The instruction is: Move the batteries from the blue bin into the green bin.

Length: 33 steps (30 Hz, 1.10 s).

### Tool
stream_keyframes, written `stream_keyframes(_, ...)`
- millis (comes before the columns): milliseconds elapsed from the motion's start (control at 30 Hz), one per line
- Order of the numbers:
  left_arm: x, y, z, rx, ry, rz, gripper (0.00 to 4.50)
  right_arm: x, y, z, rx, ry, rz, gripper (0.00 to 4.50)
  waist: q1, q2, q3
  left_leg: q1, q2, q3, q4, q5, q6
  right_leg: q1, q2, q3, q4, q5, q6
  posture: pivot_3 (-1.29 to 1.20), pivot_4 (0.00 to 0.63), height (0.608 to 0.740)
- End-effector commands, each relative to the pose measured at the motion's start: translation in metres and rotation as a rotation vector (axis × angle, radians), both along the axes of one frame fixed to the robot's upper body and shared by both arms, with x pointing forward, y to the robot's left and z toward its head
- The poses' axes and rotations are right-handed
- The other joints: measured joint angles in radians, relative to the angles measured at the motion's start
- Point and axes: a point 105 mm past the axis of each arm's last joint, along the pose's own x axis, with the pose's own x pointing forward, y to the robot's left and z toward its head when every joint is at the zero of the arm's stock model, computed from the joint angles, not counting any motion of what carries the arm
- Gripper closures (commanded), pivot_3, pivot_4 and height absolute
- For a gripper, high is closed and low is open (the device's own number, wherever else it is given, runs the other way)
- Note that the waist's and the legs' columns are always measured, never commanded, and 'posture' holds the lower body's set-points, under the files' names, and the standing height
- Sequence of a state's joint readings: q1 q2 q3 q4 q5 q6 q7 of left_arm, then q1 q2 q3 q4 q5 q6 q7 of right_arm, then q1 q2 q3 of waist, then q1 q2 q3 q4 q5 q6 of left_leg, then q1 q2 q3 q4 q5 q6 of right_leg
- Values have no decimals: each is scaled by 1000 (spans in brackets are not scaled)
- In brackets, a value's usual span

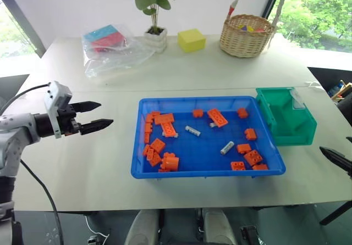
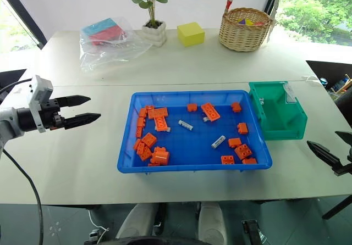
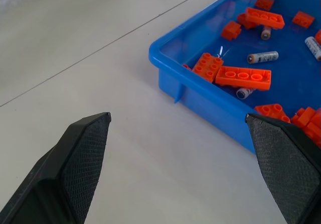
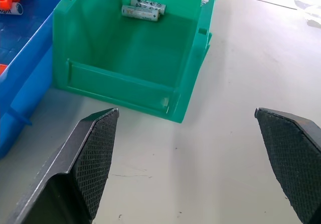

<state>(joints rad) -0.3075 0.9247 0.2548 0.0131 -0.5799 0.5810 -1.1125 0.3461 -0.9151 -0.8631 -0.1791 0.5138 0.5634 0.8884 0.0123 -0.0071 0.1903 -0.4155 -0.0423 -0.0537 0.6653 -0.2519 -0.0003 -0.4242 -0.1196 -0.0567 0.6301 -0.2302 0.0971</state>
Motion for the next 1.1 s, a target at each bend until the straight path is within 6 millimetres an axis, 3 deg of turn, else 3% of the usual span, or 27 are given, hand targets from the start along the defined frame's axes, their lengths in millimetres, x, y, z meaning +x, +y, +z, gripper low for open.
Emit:
stream_keyframes(33,-3,-10,18,-21,-61,-43,0,15,17,33,-70,-38,89,47,-2,0,0,1,0,1,0,0,0,0,0,1,0,0,0,0,150,702)
stream_keyframes(167,-9,-15,19,-24,-49,-75,0,33,48,56,-68,-50,200,47,0,0,0,2,2,2,0,0,0,0,1,1,0,1,-1,0,150,702)
stream_keyframes(267,-15,-20,26,-39,-35,-125,0,57,104,71,-47,-34,358,47,-7,1,1,2,3,3,0,0,0,-1,1,2,0,1,-2,0,150,702)
stream_keyframes(500,-20,-30,35,-8,-40,-199,0,109,204,55,29,49,463,47,-2,-2,1,-1,4,2,0,0,0,-4,1,1,0,2,-3,0,150,702)
stream_keyframes(600,-18,-29,37,5,-44,-197,0,123,252,43,101,103,509,47,-1,-2,1,-8,3,2,0,0,-1,-10,1,1,0,3,-1,0,150,702)
stream_keyframes(900,-18,-16,35,18,-31,-158,0,135,330,16,284,329,416,47,-11,-3,0,-11,1,2,0,2,-3,-15,2,1,5,6,2,0,150,702)
stream_keyframes(1100,-17,-14,34,22,-32,-153,0,135,359,7,296,419,438,47,-24,-3,0,-9,1,1,0,3,-5,-16,3,1,13,6,1,0,150,702)
